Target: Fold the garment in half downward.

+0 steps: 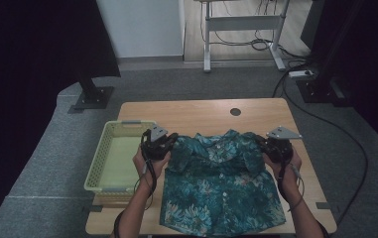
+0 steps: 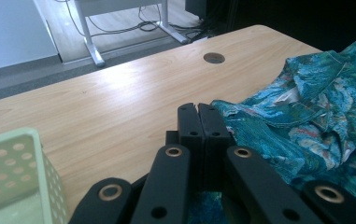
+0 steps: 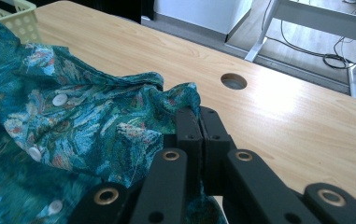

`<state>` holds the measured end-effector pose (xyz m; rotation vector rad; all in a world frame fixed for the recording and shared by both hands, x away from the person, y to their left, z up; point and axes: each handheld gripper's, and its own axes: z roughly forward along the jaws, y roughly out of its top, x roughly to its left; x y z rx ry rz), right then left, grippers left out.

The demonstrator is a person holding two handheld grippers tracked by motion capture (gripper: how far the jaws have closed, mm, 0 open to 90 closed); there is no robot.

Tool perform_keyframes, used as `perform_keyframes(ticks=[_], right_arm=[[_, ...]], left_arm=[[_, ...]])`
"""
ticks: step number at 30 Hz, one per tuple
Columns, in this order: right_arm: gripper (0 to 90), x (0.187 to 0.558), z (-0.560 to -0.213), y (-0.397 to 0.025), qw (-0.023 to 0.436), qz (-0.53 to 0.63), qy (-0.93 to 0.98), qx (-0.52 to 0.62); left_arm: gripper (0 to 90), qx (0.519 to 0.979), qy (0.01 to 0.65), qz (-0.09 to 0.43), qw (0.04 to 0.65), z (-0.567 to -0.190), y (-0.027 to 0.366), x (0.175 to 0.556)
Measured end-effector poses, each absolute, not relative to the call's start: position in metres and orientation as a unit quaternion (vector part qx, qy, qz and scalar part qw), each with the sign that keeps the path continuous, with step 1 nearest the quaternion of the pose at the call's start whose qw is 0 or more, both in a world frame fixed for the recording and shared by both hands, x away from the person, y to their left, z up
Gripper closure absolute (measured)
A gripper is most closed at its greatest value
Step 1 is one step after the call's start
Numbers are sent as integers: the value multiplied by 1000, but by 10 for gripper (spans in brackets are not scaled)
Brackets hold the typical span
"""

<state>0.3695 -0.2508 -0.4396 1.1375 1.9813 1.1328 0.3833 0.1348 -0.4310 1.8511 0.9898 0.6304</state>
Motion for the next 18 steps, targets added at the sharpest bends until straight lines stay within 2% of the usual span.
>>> perform_keyframes(ticks=[9,18], right_arm=[[871,351,-446,-256,289,425,745,425],[871,348,-453,-257,277,421,755,421]], left_arm=[[895,752,392,255,465,-437,134,366],[895,758,393,237,463,-446,135,366]])
